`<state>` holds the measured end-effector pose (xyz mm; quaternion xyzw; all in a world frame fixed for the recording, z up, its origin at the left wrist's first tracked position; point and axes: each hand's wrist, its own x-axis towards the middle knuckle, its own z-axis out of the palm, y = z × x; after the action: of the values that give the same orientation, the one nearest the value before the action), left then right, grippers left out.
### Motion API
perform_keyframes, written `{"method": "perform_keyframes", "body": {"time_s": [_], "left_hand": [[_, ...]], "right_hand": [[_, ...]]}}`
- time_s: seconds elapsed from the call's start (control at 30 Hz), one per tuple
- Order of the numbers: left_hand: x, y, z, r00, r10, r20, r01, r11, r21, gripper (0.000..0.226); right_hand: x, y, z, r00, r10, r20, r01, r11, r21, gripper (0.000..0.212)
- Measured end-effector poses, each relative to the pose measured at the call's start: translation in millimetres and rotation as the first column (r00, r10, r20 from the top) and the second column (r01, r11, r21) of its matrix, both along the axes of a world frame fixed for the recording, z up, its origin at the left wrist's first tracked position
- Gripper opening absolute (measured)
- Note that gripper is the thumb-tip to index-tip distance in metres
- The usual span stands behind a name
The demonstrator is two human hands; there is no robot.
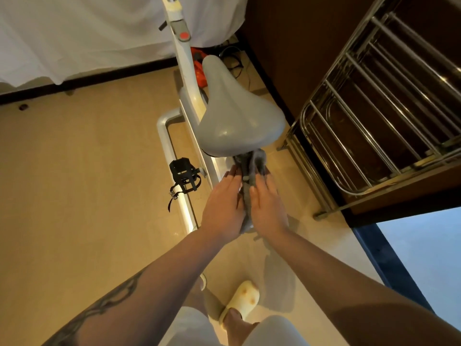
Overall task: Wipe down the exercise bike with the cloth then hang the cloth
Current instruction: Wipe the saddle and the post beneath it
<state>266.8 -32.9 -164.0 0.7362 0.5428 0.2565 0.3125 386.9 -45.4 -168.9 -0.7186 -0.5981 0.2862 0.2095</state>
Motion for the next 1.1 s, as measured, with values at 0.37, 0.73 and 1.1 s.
{"method": "perform_keyframes", "body": {"time_s": [0.37,0.73,1.1], "left_hand": [[-1.8,-0.3,-6.7,1.0,-0.012,-0.006,0.012,0.999,-0.031,0.043],[4.6,-2.9,-4.7,0.994,0.019,0.104,-0.007,0.994,-0.113,0.052],[11.9,-8.4,4.2,0.981,0.094,0.167,-0.065,0.983,-0.173,0.031]], "right_hand": [[10.4,-1.6,-0.5,0.991,0.103,0.082,-0.102,0.995,-0.019,0.034],[17.8,22.2,4.8,1.0,0.003,-0.021,-0.007,0.985,-0.173,0.03],[5.3,29.2,4.3,0.997,-0.048,0.056,0.057,0.982,-0.179,0.027]]}}
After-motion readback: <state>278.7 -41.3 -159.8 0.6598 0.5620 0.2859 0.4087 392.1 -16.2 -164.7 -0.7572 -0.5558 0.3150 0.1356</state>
